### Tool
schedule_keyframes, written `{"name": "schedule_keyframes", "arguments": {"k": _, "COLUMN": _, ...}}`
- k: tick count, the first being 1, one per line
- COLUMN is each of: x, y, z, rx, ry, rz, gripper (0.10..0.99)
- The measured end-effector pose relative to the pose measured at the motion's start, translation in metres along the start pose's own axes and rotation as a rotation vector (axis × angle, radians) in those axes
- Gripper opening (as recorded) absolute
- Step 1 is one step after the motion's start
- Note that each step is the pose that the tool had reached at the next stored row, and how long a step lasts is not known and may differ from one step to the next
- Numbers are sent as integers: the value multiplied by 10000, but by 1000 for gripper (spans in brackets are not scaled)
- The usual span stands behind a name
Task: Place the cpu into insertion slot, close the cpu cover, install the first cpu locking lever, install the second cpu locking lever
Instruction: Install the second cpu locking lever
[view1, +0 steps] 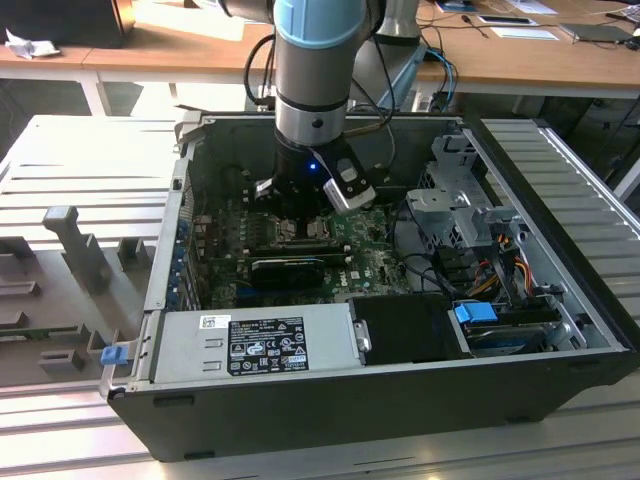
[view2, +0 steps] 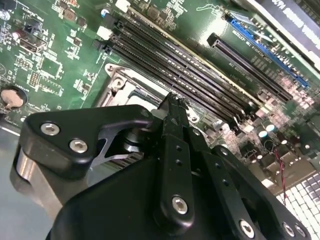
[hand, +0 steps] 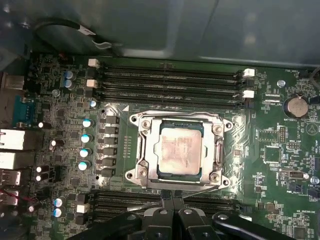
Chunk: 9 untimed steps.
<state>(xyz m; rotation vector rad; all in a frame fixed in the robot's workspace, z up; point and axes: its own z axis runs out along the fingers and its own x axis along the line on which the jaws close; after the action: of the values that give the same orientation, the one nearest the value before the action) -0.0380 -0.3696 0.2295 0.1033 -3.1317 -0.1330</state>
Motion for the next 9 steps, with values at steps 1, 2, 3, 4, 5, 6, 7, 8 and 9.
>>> {"name": "schedule_keyframes", "arguments": {"k": 1, "x": 2, "y": -3, "z": 32, "rx": -27, "ry": -1, "rz": -13, "gripper": 106}}
{"name": "schedule_keyframes", "arguments": {"k": 2, "x": 3, "y": -5, "z": 51, "rx": -57, "ry": -1, "rz": -26, "gripper": 106}}
{"name": "schedule_keyframes", "arguments": {"k": 3, "x": 4, "y": -6, "z": 66, "rx": -69, "ry": -2, "rz": -35, "gripper": 106}}
{"name": "schedule_keyframes", "arguments": {"k": 4, "x": 4, "y": -8, "z": 96, "rx": -75, "ry": -1, "rz": -53, "gripper": 106}}
{"name": "schedule_keyframes", "arguments": {"k": 5, "x": 4, "y": -10, "z": 115, "rx": -77, "ry": 0, "rz": -67, "gripper": 106}}
{"name": "schedule_keyframes", "arguments": {"k": 6, "x": 5, "y": -12, "z": 134, "rx": -85, "ry": 2, "rz": -82, "gripper": 106}}
{"name": "schedule_keyframes", "arguments": {"k": 7, "x": 6, "y": -13, "z": 145, "rx": -107, "ry": 2, "rz": -95, "gripper": 106}}
{"name": "schedule_keyframes", "arguments": {"k": 8, "x": 16, "y": -26, "z": 150, "rx": -386, "ry": -16, "rz": -123, "gripper": 106}}
{"name": "schedule_keyframes", "arguments": {"k": 9, "x": 24, "y": -49, "z": 149, "rx": -655, "ry": -35, "rz": -127, "gripper": 106}}
